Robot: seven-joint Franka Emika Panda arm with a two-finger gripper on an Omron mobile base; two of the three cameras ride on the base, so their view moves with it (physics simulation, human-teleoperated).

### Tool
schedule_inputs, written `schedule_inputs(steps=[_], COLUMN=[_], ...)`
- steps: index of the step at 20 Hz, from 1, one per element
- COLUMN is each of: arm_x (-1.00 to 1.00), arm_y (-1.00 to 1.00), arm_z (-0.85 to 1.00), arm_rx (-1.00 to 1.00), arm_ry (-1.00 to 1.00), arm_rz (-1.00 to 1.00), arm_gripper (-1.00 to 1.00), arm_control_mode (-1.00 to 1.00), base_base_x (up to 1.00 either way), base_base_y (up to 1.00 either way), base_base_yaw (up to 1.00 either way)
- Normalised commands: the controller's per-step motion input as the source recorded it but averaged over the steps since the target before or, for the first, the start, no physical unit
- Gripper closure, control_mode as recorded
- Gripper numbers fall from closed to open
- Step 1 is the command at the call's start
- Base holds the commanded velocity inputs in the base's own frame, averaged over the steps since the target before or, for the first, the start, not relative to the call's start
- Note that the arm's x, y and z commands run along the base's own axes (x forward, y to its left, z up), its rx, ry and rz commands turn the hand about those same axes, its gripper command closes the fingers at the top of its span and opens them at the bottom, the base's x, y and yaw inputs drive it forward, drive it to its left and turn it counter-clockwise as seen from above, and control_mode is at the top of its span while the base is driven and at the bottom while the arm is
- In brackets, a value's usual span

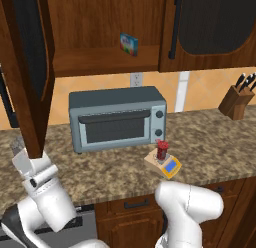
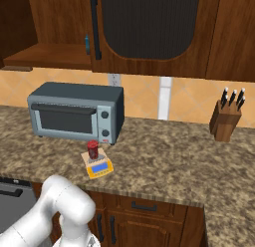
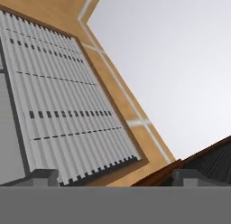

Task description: Pick the yogurt and place it on the digital scale for weighing, and close the cabinet.

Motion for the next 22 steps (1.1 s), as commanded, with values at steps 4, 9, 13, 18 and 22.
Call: schedule_inputs(steps=[4, 9, 13, 18, 22], arm_x=[0.00, -0.21, -0.56, -0.45, -0.31], arm_y=[0.16, 0.11, -0.08, -0.52, -0.98], arm_z=[0.05, 0.60, 0.91, 0.75, 0.81], arm_rx=[0.08, 0.16, 0.32, 0.42, 0.43], arm_ry=[0.15, 0.00, 0.00, 0.05, 0.28], arm_rz=[0.00, 0.00, 0.00, 0.00, 0.01], arm_gripper=[-1.00, -1.00, -1.00, -1.00, -1.00], arm_control_mode=[-1.00, -1.00, -1.00, -1.00, -1.00], base_base_x=[0.00, 0.00, 0.00, 0.00, 0.00], base_base_y=[0.00, 0.00, 0.00, 0.00, 0.00], base_base_yaw=[0.00, 0.00, 0.00, 0.00, 0.00])
